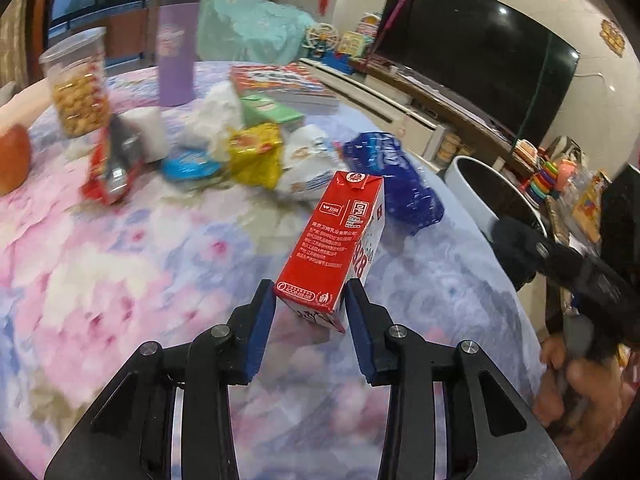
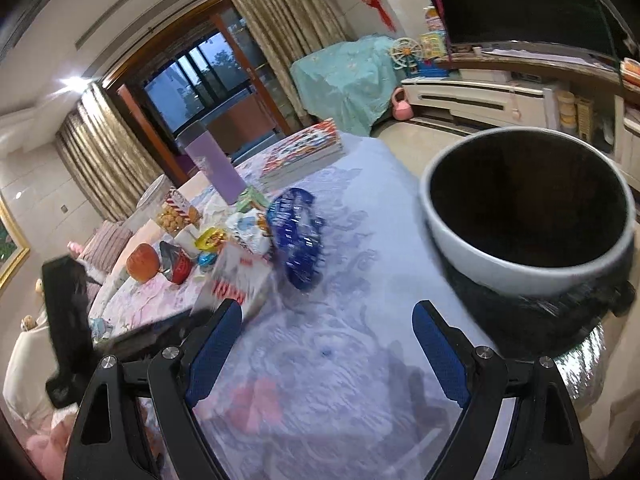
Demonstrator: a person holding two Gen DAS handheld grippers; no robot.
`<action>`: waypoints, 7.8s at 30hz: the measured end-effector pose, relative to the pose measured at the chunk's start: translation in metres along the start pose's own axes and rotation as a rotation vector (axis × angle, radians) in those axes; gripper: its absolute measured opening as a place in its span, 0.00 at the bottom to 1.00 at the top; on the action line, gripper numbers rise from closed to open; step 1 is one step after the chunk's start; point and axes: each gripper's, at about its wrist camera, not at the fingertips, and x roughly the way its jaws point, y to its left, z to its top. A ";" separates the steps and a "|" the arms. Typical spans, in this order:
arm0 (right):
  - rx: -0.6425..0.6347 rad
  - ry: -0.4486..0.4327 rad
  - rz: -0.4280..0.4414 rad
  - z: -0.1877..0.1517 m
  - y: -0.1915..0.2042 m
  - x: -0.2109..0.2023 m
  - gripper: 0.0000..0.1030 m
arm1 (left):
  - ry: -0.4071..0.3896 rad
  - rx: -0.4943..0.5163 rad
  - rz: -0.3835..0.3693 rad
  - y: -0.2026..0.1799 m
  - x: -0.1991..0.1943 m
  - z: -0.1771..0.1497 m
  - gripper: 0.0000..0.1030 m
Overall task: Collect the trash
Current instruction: 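Move the left gripper to the red milk carton and grasp it, then grasp the blue plastic bag with the right gripper, then carry the carton and blue bag over the bin and open both grippers, then move both open grippers back over the remaining wrappers on the table, then grasp the red chip packet with the left gripper while the right grasps the white snack bag, then carry the red chip packet and white snack bag toward the trash bin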
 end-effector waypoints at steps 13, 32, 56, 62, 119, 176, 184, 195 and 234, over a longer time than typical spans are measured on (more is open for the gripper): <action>-0.032 0.109 -0.009 0.034 0.007 0.082 0.72 | -0.007 -0.004 0.063 0.008 0.005 -0.004 0.40; 0.034 0.055 0.025 0.014 -0.008 0.018 0.29 | -0.019 0.049 -0.024 -0.034 0.009 -0.003 0.32; 0.143 -0.076 -0.127 0.023 -0.084 -0.064 0.29 | -0.047 0.215 -0.148 -0.152 0.022 0.034 0.32; 0.163 -0.087 -0.155 0.031 -0.100 -0.068 0.29 | -0.052 0.248 -0.154 -0.173 0.030 0.045 0.32; 0.174 -0.054 -0.225 0.071 -0.141 -0.058 0.70 | -0.005 0.234 -0.129 -0.193 0.077 0.066 0.58; -0.006 0.128 0.072 -0.006 0.066 0.059 0.92 | -0.055 -0.256 0.169 0.097 -0.019 -0.007 0.68; 0.001 0.143 0.070 0.000 0.068 0.077 0.92 | -0.072 -0.256 0.189 0.114 -0.011 0.017 0.68; 0.010 0.118 0.079 0.028 0.072 0.107 0.91 | -0.089 -0.255 0.245 0.142 0.016 0.056 0.68; 0.074 0.038 0.065 0.007 0.023 0.021 0.37 | -0.035 -0.079 0.018 0.002 -0.005 0.006 0.02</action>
